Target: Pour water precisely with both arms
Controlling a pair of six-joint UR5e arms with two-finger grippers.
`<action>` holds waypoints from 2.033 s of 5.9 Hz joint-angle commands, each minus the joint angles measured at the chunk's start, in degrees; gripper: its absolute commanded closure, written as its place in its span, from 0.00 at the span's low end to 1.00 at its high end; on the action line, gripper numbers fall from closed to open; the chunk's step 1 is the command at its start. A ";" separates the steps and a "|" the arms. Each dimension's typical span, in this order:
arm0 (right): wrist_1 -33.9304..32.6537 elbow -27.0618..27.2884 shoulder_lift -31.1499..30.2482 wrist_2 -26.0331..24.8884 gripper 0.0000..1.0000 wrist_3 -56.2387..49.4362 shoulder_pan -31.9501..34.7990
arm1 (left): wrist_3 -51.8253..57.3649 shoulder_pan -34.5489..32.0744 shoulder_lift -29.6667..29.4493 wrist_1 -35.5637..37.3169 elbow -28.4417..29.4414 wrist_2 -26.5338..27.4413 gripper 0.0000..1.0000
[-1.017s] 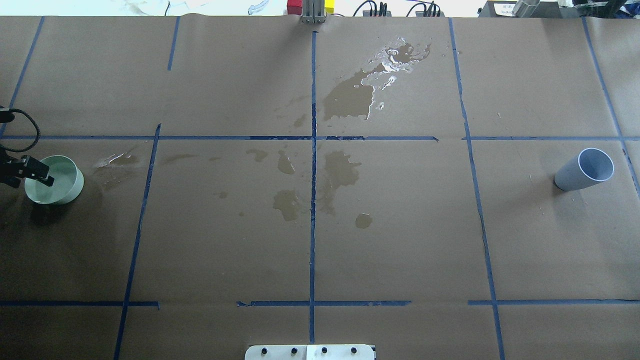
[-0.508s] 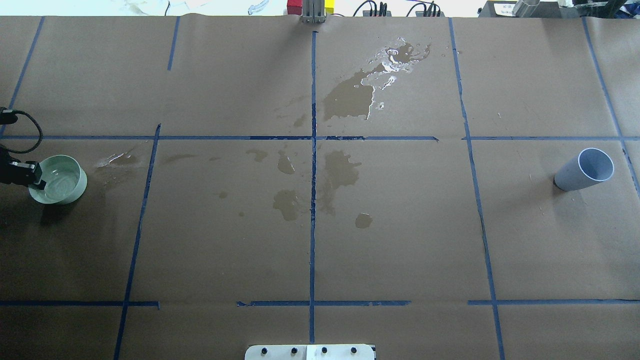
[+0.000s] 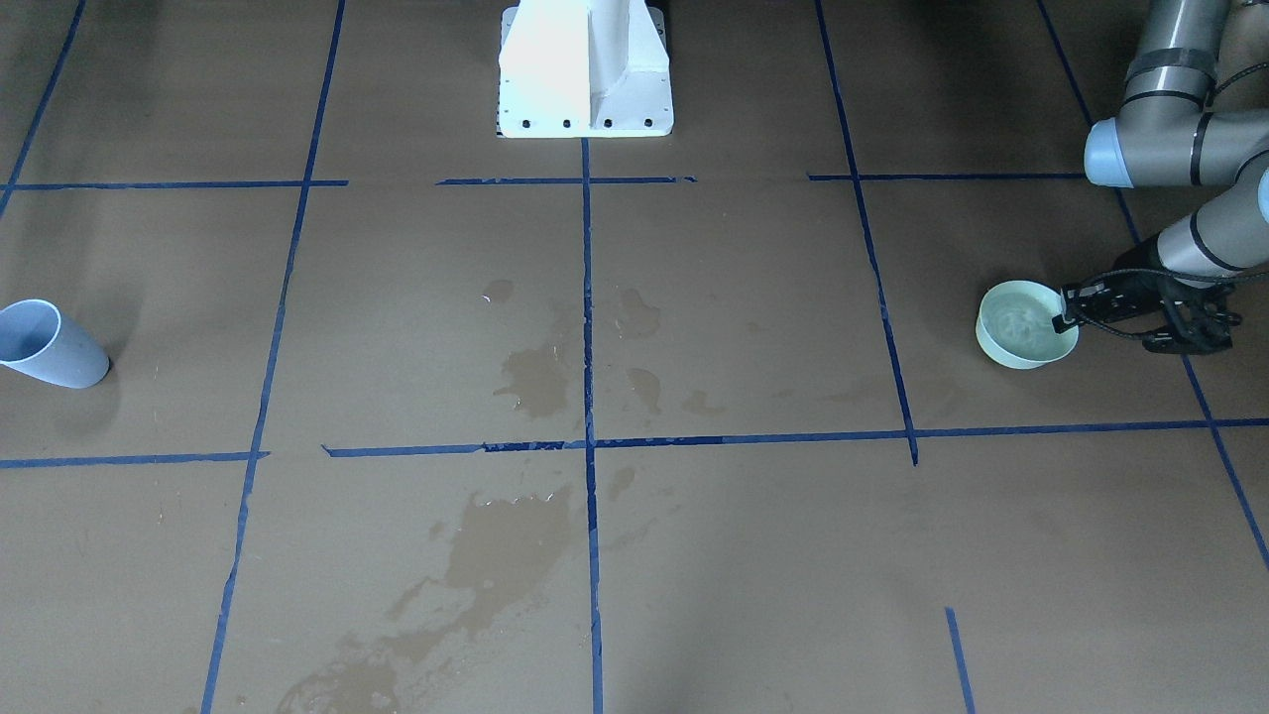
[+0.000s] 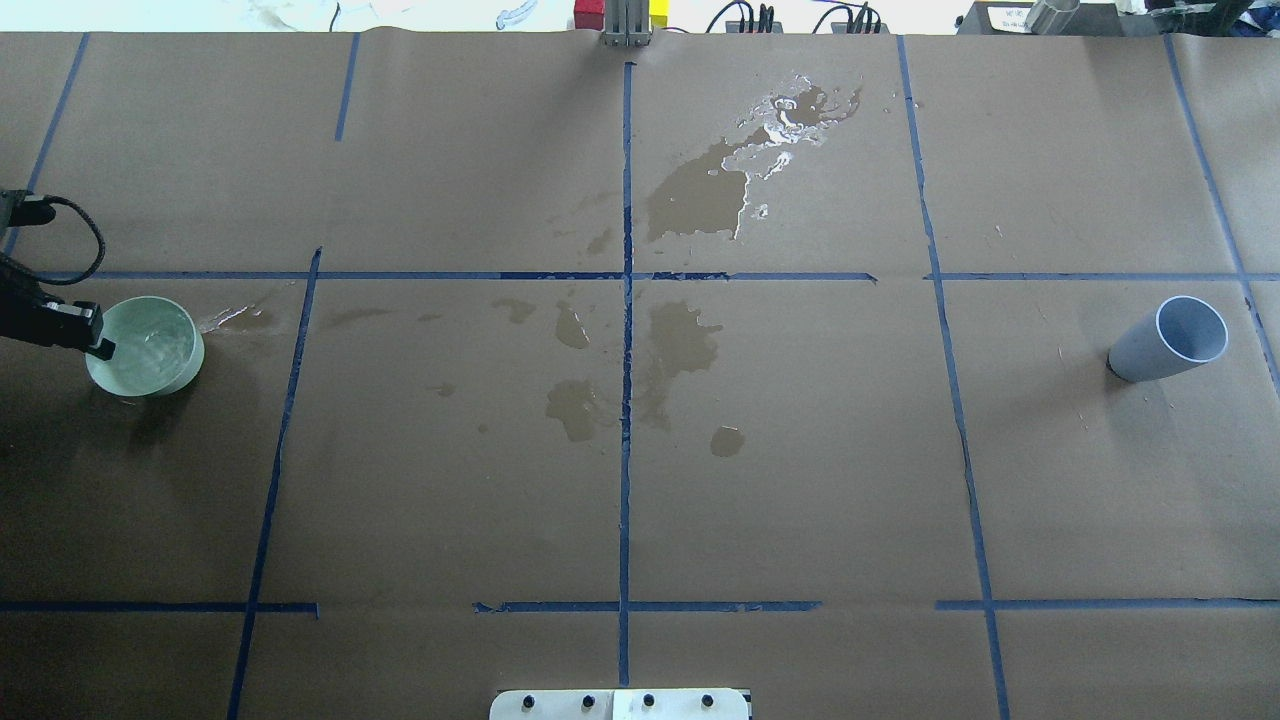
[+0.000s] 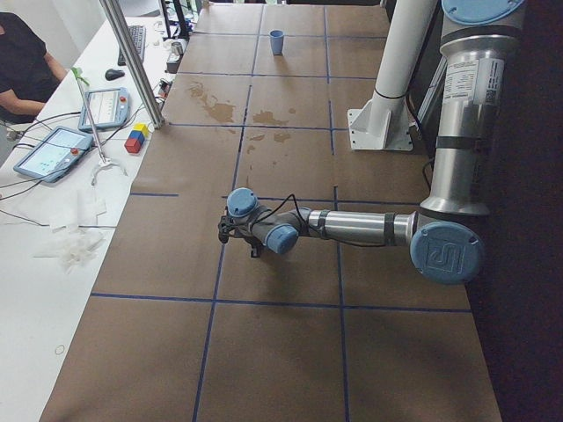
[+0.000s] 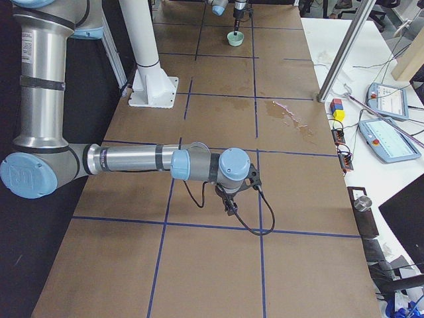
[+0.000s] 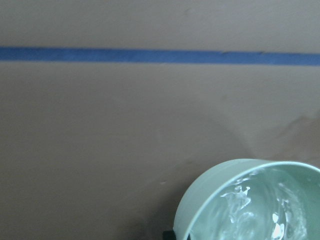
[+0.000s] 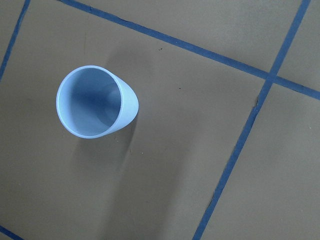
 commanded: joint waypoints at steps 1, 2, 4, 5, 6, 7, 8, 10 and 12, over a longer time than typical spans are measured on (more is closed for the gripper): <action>-0.02 0.11 0.00 -0.04 0.00 0.10 -0.09 | -7.60 1.24 -6.18 0.36 -0.60 -1.93 1.00; -0.02 0.19 0.00 0.05 0.00 0.10 -0.18 | -10.51 3.86 -9.78 0.44 -0.69 -1.85 1.00; -0.02 0.54 0.00 0.05 0.00 0.10 -0.18 | -18.49 10.27 -17.07 0.62 -0.43 -1.15 1.00; -0.02 0.63 0.00 0.05 0.00 0.01 -0.44 | -24.62 15.26 -21.29 0.71 0.10 1.21 1.00; 0.06 0.81 0.17 0.05 0.00 -0.08 -0.87 | -26.77 18.01 -24.11 0.88 0.28 3.93 1.00; -0.02 0.81 0.26 0.05 0.00 -0.08 -1.14 | -26.88 20.04 -28.06 5.41 0.45 6.30 1.00; 0.06 0.98 0.26 0.05 0.00 -0.08 -1.23 | -26.71 21.63 -34.01 13.72 1.33 9.02 1.00; 0.06 1.07 0.26 0.05 0.00 -0.17 -1.41 | -26.62 24.80 -39.06 14.51 6.14 13.08 1.00; -0.02 2.39 0.09 0.05 0.00 0.01 -1.41 | -26.80 26.73 -41.01 14.16 8.80 16.76 1.00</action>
